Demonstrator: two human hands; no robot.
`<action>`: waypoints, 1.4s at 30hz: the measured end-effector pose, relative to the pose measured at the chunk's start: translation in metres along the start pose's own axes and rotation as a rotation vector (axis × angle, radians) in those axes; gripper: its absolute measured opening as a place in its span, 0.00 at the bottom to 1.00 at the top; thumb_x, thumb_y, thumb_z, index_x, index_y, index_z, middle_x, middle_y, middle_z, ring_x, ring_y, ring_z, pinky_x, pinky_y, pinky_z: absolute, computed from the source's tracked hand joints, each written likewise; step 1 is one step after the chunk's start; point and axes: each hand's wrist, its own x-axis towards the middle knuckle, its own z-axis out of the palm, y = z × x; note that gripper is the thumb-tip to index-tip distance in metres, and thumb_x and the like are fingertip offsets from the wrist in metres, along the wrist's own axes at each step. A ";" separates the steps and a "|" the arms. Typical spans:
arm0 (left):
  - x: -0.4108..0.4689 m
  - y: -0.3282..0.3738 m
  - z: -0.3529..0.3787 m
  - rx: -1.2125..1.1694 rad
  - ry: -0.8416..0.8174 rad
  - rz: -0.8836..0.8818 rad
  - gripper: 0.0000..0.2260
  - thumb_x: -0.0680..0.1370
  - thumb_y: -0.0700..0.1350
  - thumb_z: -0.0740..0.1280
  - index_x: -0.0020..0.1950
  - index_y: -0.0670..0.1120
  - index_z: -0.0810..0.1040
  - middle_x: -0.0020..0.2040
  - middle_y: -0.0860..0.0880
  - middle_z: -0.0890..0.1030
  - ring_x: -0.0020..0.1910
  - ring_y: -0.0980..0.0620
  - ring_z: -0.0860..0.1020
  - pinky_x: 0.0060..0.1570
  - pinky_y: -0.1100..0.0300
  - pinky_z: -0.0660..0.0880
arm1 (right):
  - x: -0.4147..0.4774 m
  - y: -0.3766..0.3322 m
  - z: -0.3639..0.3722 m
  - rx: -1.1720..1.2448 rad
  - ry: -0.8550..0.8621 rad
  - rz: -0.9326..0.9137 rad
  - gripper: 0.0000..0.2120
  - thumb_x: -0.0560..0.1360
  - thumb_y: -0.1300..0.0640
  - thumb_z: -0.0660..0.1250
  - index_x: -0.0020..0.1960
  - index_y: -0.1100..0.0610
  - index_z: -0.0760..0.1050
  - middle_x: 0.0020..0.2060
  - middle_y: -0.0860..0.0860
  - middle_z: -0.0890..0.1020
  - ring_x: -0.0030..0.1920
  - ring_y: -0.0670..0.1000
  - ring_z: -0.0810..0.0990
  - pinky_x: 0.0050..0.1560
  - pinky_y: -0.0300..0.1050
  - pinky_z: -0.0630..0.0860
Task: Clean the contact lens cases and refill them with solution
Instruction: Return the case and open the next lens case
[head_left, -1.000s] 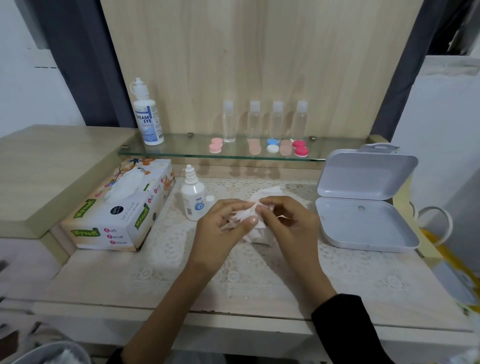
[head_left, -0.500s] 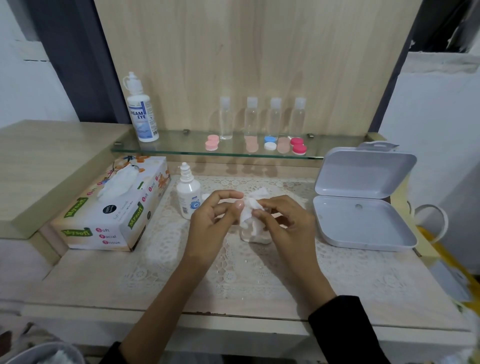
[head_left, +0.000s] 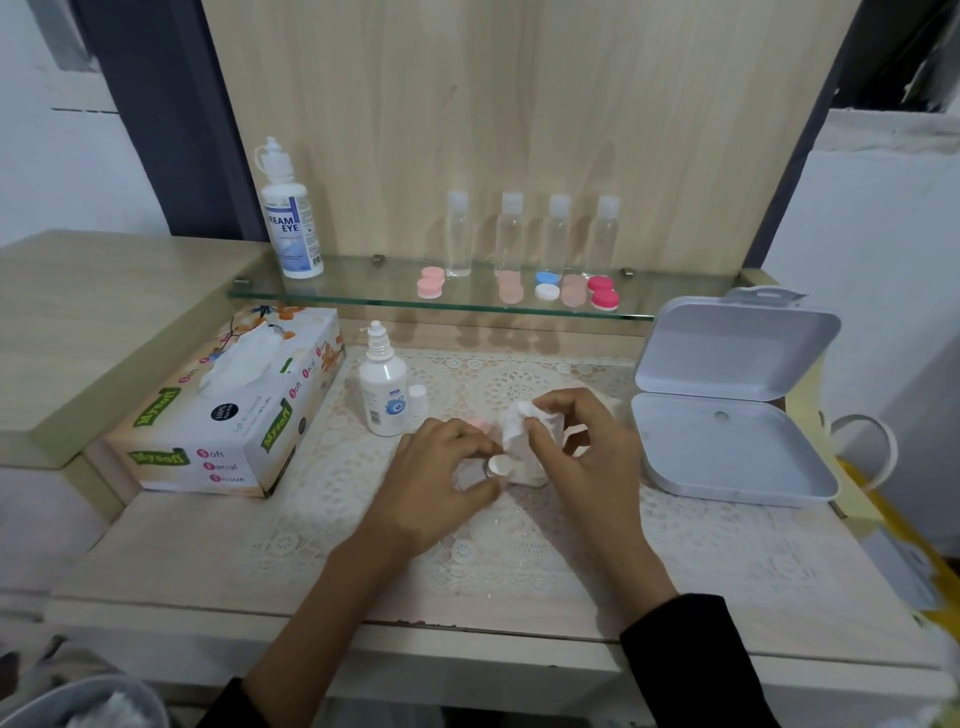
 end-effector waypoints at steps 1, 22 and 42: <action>0.000 0.000 0.000 -0.005 0.003 0.005 0.19 0.68 0.64 0.63 0.51 0.55 0.81 0.49 0.61 0.78 0.52 0.59 0.72 0.57 0.52 0.69 | -0.001 0.001 0.001 -0.028 -0.017 -0.001 0.07 0.69 0.57 0.69 0.45 0.48 0.78 0.41 0.41 0.81 0.44 0.44 0.79 0.40 0.41 0.74; 0.003 0.002 0.000 -0.125 0.032 -0.093 0.10 0.69 0.44 0.75 0.49 0.48 0.82 0.50 0.55 0.77 0.53 0.56 0.73 0.55 0.64 0.68 | -0.004 -0.013 0.013 -0.745 -0.435 -0.241 0.08 0.62 0.56 0.68 0.39 0.54 0.83 0.33 0.48 0.76 0.37 0.52 0.75 0.36 0.43 0.64; 0.000 0.003 -0.008 -0.181 0.025 -0.066 0.11 0.68 0.49 0.76 0.49 0.52 0.81 0.47 0.58 0.81 0.49 0.60 0.75 0.52 0.63 0.71 | 0.026 -0.015 -0.004 -0.112 -0.318 0.219 0.16 0.77 0.67 0.62 0.38 0.48 0.73 0.43 0.51 0.75 0.42 0.42 0.71 0.41 0.28 0.66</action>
